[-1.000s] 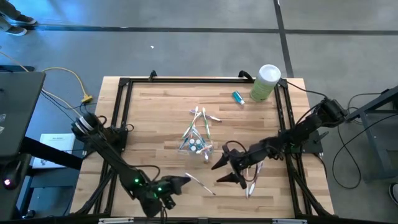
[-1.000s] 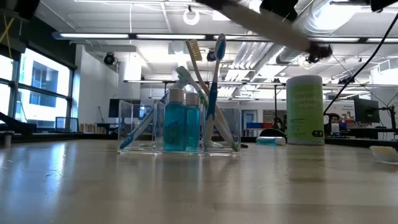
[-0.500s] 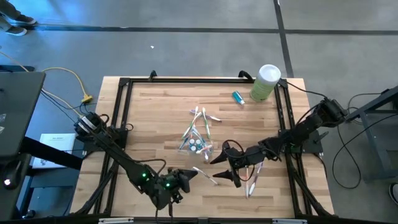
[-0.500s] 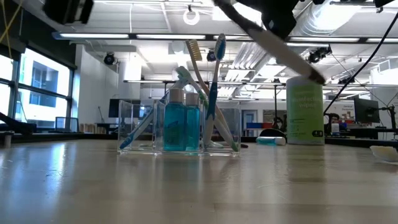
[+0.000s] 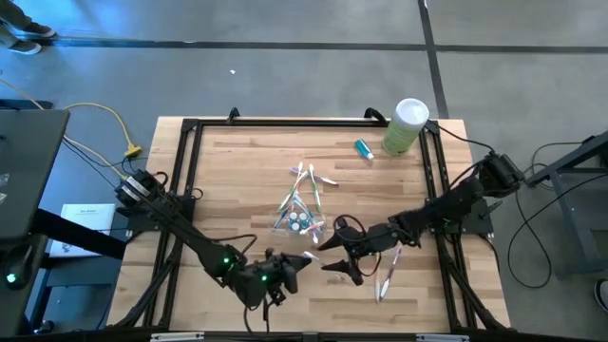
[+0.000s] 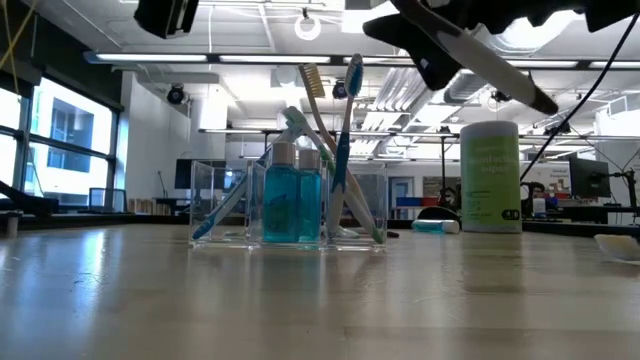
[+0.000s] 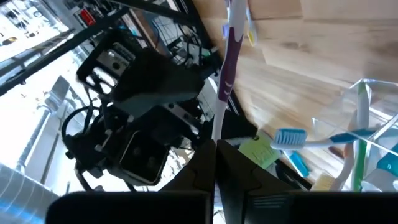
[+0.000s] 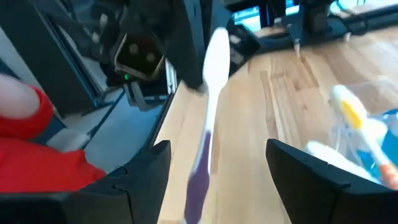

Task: Pick & Place toothbrushing station
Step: Put the purple toothbrush into the right side of the transparent organizer

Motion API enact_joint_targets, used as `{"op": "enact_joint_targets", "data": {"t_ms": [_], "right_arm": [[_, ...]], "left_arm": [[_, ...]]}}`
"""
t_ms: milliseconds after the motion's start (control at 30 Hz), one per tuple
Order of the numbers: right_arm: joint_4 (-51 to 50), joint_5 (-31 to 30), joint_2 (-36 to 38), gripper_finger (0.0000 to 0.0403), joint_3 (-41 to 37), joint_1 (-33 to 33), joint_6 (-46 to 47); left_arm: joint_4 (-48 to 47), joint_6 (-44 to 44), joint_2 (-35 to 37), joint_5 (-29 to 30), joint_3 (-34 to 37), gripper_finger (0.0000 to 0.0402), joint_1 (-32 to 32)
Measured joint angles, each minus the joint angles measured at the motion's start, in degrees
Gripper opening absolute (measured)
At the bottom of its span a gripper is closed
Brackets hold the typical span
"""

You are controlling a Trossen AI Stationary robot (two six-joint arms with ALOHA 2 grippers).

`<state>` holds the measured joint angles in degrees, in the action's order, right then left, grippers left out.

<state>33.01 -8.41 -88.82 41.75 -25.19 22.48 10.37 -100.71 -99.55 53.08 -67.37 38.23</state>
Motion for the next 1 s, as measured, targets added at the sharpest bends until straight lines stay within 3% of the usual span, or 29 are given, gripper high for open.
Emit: {"op": "enact_joint_targets", "data": {"t_ms": [200,500,767,1000], "right_arm": [[0.3,1.1,-0.2,0.0239,0.0,0.6,-0.3],[0.5,1.1,-0.2,0.0141,0.0,1.0,-1.7],[0.2,4.5,-0.2,0.0086,0.0,1.8,-1.9],[-0.1,3.7,-0.2,0.0020,0.0,2.6,-5.3]], "left_arm": [[0.0,0.0,0.0,0.0,0.0,0.0002,0.0],[0.7,0.0,0.0,0.0,0.0,0.0002,-0.4],[2.1,0.0,0.0,0.0,0.0,0.0002,-2.5],[2.3,3.5,0.0,-0.4,0.0,0.0002,-2.7]]}}
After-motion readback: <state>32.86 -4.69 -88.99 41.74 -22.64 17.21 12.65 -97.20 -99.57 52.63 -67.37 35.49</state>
